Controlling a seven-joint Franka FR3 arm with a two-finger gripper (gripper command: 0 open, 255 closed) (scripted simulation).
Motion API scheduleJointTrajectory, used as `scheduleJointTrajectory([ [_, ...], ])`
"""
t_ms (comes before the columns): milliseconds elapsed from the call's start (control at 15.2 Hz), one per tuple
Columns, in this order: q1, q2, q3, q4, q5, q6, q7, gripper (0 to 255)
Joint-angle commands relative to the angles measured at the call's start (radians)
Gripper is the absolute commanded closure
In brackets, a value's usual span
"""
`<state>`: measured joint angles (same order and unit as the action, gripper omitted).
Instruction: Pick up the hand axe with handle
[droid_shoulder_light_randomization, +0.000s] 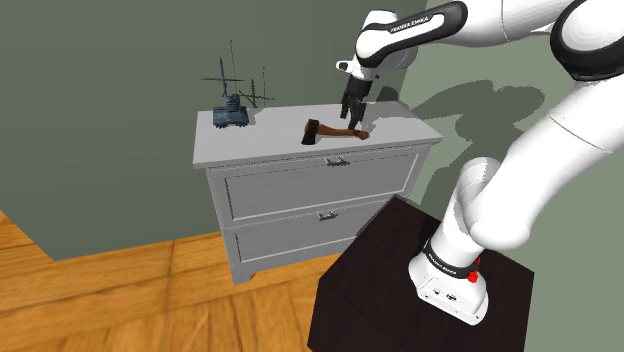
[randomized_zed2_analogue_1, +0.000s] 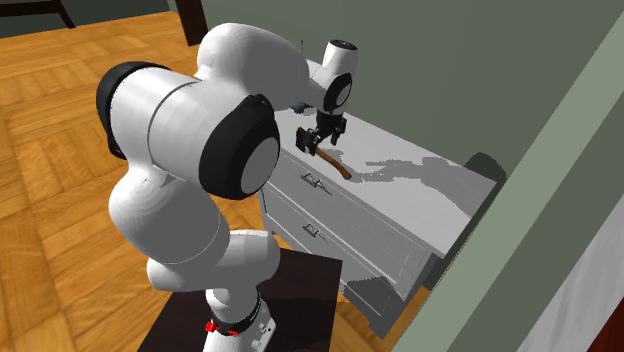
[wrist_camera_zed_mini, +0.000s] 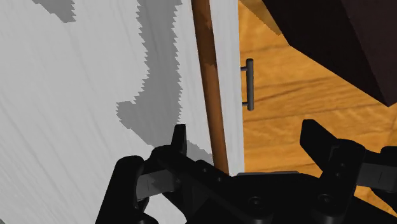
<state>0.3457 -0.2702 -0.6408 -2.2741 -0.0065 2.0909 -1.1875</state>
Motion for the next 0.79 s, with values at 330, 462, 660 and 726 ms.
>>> scheduleJointTrajectory([
  [330,0.036,0.096,-0.045,-0.006,0.075,0.097,-0.142,0],
  [462,0.039,0.116,-0.052,-0.025,0.092,0.131,-0.159,0],
  [660,0.039,0.115,-0.051,-0.024,0.092,0.129,-0.158,255],
  [726,0.039,0.115,-0.051,-0.025,0.091,0.129,-0.158,255],
])
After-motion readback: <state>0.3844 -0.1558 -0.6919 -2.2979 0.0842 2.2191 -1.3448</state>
